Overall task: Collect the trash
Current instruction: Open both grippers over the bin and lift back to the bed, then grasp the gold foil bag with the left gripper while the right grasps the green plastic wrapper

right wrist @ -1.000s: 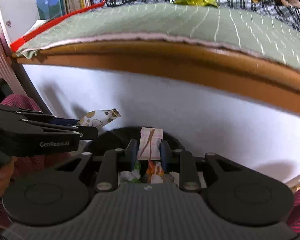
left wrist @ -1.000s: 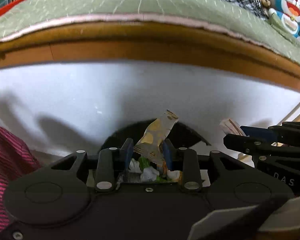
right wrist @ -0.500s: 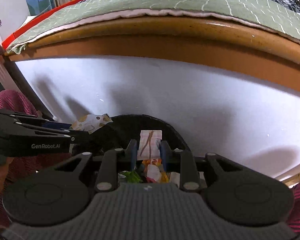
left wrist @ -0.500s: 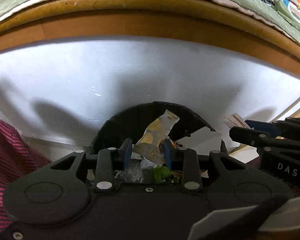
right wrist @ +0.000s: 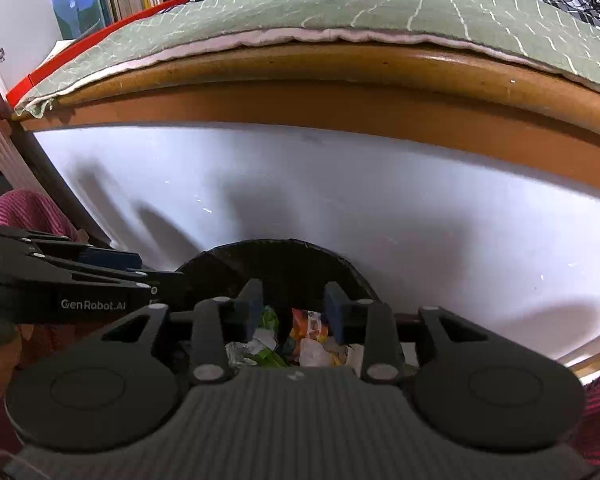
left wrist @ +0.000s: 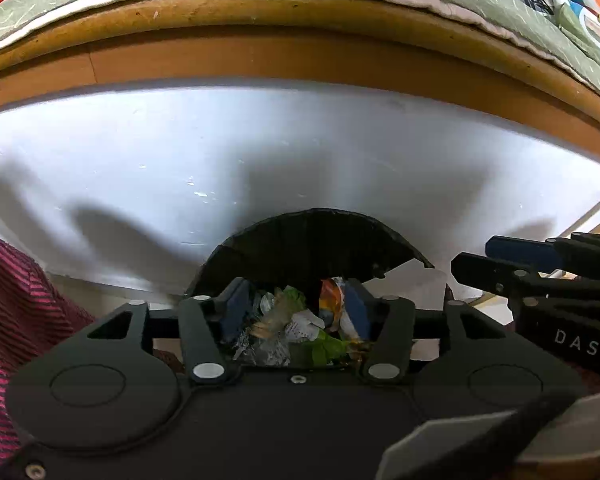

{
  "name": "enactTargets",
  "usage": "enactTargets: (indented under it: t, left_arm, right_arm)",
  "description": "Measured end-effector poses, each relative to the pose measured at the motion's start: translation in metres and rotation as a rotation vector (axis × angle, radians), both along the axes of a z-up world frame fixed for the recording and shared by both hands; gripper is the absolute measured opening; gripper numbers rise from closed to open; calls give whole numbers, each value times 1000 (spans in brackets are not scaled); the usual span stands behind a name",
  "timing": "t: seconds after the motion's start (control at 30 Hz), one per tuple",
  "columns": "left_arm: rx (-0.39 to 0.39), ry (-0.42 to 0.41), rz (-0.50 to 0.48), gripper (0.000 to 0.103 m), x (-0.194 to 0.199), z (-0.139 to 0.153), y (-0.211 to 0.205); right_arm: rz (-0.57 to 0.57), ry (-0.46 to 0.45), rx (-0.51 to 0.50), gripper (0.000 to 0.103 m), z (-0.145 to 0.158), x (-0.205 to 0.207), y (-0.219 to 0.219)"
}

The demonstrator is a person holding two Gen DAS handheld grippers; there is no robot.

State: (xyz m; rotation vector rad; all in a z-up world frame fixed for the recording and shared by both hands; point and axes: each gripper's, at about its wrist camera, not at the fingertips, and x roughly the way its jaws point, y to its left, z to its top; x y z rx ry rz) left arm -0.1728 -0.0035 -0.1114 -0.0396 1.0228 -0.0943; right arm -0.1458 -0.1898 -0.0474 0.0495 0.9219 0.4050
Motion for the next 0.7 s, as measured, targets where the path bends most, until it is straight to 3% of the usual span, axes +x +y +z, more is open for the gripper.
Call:
enactTargets:
  t: [0.3, 0.43, 0.57, 0.7]
  left_arm:
    - [-7, -55, -4, 73, -3, 23, 6]
    - [-19, -153, -34, 84, -4, 55, 11]
    - [12, -263, -39, 87, 2, 90, 18]
    - [-7, -336, -35, 88, 16, 120, 25]
  right_arm:
    - [0, -36, 33, 75, 20, -3, -7]
    - [18, -110, 60, 84, 47, 0, -12]
    - [6, -185, 91, 88, 74, 8, -24]
    - [-8, -258, 105, 90, 98, 20, -33]
